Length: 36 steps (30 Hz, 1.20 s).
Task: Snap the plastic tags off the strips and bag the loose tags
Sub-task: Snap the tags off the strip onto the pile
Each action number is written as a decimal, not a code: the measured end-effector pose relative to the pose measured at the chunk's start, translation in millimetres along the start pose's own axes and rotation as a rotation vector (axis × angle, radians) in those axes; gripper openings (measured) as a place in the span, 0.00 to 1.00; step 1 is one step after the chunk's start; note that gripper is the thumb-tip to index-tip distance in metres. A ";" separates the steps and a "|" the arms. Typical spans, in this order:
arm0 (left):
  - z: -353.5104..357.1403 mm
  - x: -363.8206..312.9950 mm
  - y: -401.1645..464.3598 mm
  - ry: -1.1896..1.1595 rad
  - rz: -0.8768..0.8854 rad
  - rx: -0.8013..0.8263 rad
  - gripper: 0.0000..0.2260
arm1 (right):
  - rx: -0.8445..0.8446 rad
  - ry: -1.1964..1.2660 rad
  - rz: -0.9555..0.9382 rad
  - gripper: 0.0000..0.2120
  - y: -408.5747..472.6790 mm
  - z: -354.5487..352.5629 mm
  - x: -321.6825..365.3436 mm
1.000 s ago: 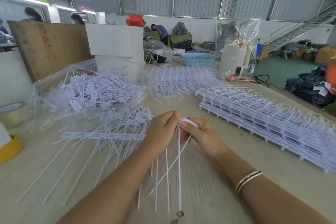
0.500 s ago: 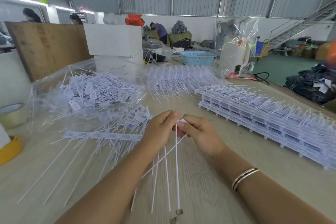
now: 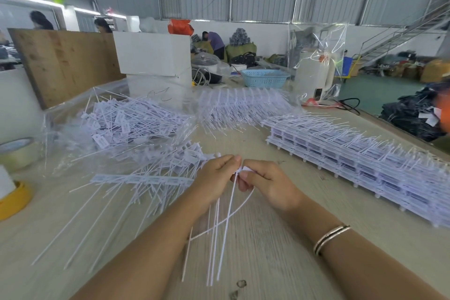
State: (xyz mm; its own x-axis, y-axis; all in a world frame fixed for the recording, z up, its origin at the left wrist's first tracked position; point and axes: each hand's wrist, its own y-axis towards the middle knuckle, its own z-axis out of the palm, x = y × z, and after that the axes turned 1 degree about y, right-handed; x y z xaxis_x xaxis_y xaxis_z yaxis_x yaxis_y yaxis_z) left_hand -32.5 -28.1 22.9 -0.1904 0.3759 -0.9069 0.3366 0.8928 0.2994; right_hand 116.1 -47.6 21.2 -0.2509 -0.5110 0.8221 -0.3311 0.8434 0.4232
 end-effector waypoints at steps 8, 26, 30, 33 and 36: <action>0.3 0.8 0.3 0.092 0.017 0.055 0.18 | 0.105 0.068 0.101 0.14 -0.6 -6.7 1.8; -1.5 -5.7 6.3 -0.129 -0.069 -0.088 0.24 | -0.012 0.200 0.073 0.14 2.3 1.0 4.0; -5.8 -10.0 8.4 -0.241 0.028 -0.096 0.16 | -0.091 -0.213 0.139 0.23 5.3 -6.6 -15.6; -17.2 -4.5 8.7 -0.241 0.117 -0.029 0.12 | -0.273 -0.501 0.213 0.17 15.2 -9.6 -26.1; -17.7 1.1 6.4 -0.115 0.146 -0.019 0.12 | -0.451 -0.398 0.301 0.11 18.5 -10.2 -29.8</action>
State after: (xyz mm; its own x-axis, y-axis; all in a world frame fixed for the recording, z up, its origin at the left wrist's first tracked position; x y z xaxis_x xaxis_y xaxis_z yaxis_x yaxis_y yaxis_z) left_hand -46.9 -17.6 29.1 -0.0338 0.4715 -0.8812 0.3350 0.8360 0.4345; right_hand 126.7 -15.1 8.4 -0.6175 -0.1921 0.7627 0.1965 0.9013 0.3861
